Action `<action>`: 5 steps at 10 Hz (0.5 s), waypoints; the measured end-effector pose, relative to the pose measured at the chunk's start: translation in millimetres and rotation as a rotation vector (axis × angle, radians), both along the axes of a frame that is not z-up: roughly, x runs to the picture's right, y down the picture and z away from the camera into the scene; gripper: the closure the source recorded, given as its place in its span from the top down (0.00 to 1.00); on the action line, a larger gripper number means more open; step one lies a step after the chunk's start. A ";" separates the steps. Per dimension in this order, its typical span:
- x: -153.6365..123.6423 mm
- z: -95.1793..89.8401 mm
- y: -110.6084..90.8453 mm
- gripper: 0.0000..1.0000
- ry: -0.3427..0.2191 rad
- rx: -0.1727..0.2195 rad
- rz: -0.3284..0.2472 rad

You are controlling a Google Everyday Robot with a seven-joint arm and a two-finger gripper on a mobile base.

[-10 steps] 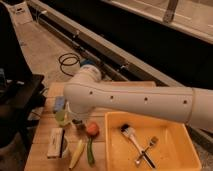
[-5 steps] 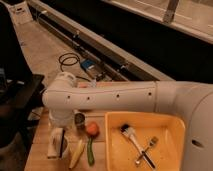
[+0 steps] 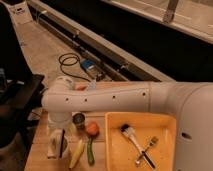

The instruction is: Place eraser in metal cup

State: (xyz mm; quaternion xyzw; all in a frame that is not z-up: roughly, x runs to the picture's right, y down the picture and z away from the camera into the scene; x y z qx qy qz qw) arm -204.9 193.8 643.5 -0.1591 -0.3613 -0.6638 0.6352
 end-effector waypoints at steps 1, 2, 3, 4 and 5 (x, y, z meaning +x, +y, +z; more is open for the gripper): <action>-3.6 1.0 4.1 0.65 -0.009 -0.009 -0.002; -6.4 2.0 6.8 0.65 -0.016 -0.016 -0.003; -10.4 3.8 11.3 0.65 -0.026 -0.028 -0.004; -12.7 5.5 14.6 0.65 -0.035 -0.039 -0.004; -13.3 8.8 18.5 0.65 -0.041 -0.053 -0.002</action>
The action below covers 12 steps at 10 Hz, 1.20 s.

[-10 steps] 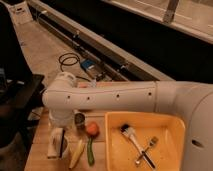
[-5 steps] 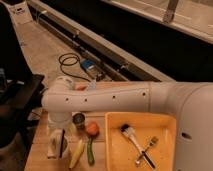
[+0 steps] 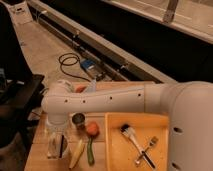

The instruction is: Place eraser in metal cup

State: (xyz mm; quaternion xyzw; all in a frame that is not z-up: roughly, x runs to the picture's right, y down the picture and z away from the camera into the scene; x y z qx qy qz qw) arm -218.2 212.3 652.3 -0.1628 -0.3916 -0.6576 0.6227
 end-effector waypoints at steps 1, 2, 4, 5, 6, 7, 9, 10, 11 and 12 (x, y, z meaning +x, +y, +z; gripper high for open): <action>1.5 4.5 3.8 0.65 0.001 -0.014 0.002; 5.2 10.0 7.3 0.65 0.004 -0.029 0.008; 6.1 15.0 11.5 0.65 0.003 -0.046 0.015; 5.7 17.0 14.2 0.65 0.002 -0.052 0.016; 4.8 17.5 15.7 0.60 -0.001 -0.051 0.015; 3.3 16.7 16.6 0.51 -0.005 -0.047 0.016; -0.6 12.5 15.9 0.31 -0.013 -0.034 0.017; -1.9 10.0 14.8 0.21 -0.016 -0.026 0.018; -2.5 7.7 13.0 0.11 -0.018 -0.018 0.019; -3.5 4.1 10.5 0.03 -0.021 -0.007 0.021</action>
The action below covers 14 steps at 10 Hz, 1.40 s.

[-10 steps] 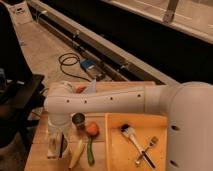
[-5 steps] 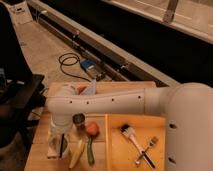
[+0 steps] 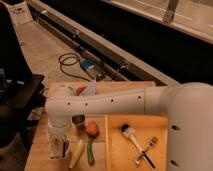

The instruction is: Place eraser in metal cup

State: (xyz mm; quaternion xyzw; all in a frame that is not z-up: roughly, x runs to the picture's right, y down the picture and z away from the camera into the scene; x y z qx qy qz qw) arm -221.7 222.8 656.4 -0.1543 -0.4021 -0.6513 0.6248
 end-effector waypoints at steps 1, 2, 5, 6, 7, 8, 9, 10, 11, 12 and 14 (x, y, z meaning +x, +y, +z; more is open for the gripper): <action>0.0 -6.2 -5.7 0.00 -0.001 0.019 0.004; 1.1 -14.3 -14.2 0.00 -0.002 0.041 0.009; 14.5 -35.2 -54.4 0.00 0.025 0.117 0.008; 21.7 -32.2 -69.1 0.00 0.039 0.133 0.011; 30.4 -23.2 -88.8 0.00 0.062 0.147 0.015; 34.2 -17.6 -100.0 0.00 0.073 0.152 0.017; 38.8 -6.8 -115.4 0.00 0.089 0.157 0.019; 41.3 7.9 -129.8 0.00 0.104 0.152 0.026; 44.3 18.8 -135.9 0.00 0.117 0.146 0.029; 47.2 29.7 -137.5 0.00 0.129 0.135 0.035; 59.8 57.3 -127.4 0.00 0.155 0.094 0.062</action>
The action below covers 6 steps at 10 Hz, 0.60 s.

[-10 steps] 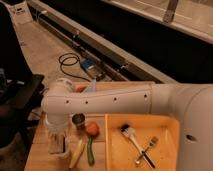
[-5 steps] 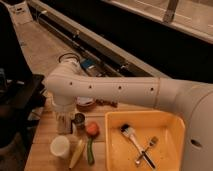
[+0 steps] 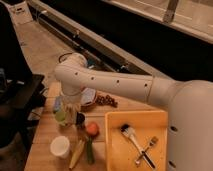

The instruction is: Place eraser in metal cup

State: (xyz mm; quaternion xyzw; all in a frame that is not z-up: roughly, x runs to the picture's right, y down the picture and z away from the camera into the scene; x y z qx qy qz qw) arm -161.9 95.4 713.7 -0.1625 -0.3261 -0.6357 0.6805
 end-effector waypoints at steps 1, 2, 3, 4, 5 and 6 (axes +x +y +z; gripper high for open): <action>4.0 7.5 3.7 0.00 0.005 -0.015 0.014; 9.3 16.2 7.6 0.00 0.008 -0.036 0.031; 12.0 23.1 11.4 0.04 0.010 -0.050 0.042; 13.5 30.2 15.1 0.14 0.011 -0.066 0.053; 15.1 34.2 16.4 0.22 0.014 -0.076 0.062; 17.3 40.4 21.1 0.35 0.020 -0.095 0.069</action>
